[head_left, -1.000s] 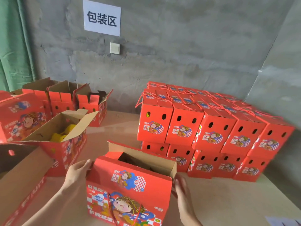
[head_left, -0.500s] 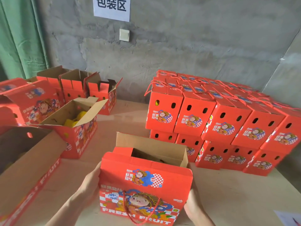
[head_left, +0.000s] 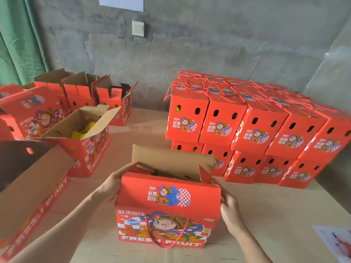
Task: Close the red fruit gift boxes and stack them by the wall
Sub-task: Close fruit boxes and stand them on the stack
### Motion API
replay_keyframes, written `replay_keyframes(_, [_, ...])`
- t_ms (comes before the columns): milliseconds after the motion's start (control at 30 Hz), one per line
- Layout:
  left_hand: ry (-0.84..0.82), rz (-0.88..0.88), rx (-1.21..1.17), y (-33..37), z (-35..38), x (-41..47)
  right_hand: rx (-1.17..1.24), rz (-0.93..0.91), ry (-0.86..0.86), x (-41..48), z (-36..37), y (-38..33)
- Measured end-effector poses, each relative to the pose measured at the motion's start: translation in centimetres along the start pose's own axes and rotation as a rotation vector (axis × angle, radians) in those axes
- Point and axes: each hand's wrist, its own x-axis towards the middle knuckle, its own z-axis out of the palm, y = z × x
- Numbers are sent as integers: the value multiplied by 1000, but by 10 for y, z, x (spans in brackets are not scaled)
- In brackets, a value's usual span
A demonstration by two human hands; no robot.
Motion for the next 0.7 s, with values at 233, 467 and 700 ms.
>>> replay_keyframes(233, [60,15,-64,-22,-8,11,-233,16,-167,7,-12,-10])
replay_keyframes(467, [120,152,13,-18,-1,2,217,281,-77,10,-8,-18])
replay_keyframes(700, [150,177,125,-14,1,-2,168,242,-188,3,-6,-6])
